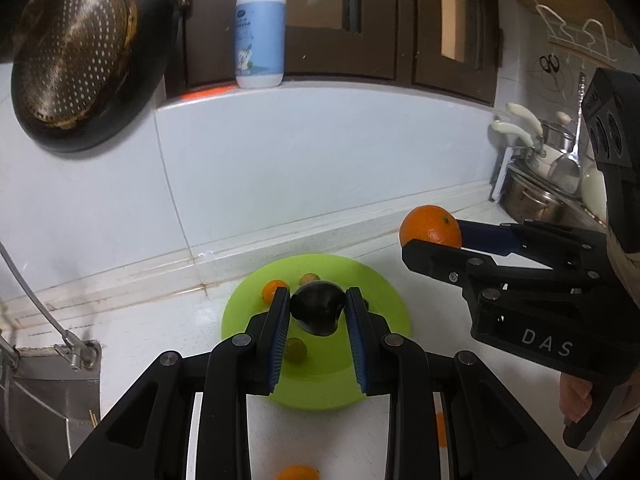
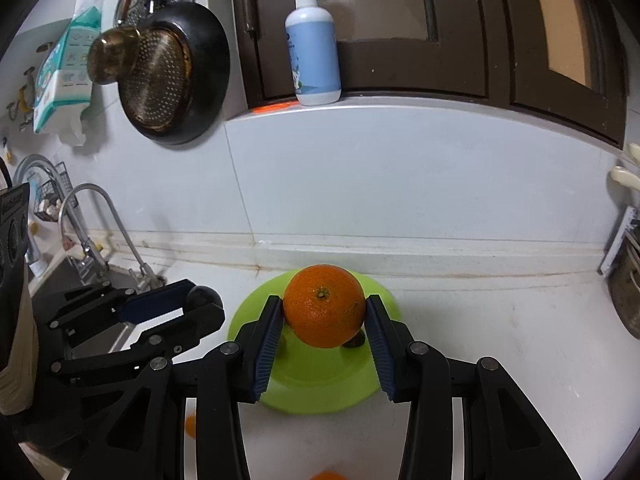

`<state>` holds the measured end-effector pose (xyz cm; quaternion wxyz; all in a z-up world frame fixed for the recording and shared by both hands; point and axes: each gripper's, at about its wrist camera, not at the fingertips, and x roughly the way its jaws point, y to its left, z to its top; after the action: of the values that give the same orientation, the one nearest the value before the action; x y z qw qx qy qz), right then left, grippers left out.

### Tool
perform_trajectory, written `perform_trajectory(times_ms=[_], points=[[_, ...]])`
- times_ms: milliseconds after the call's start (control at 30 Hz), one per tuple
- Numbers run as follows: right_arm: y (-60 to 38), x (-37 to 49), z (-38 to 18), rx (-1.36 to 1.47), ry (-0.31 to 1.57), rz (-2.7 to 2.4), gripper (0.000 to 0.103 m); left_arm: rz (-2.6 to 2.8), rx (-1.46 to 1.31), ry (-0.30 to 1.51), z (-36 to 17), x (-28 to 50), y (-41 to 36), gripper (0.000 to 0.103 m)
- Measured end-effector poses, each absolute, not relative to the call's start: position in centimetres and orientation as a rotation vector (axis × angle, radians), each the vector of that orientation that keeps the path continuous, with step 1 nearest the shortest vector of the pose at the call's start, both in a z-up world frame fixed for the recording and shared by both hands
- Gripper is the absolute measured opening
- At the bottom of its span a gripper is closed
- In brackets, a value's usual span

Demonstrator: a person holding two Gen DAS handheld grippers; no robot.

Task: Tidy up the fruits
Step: 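Carry both fruits onto the green plate and open both tools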

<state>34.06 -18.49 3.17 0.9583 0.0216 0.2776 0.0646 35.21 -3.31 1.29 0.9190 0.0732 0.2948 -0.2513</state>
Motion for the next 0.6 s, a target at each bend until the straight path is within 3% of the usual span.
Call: perform_trajectory(times_ms=[600], points=[[-18.9, 43.1, -2.6, 0.049, 0.726, 0.169, 0.043, -0.524, 0.166, 0.763, -4.5, 41.3, -4.6, 0.028]])
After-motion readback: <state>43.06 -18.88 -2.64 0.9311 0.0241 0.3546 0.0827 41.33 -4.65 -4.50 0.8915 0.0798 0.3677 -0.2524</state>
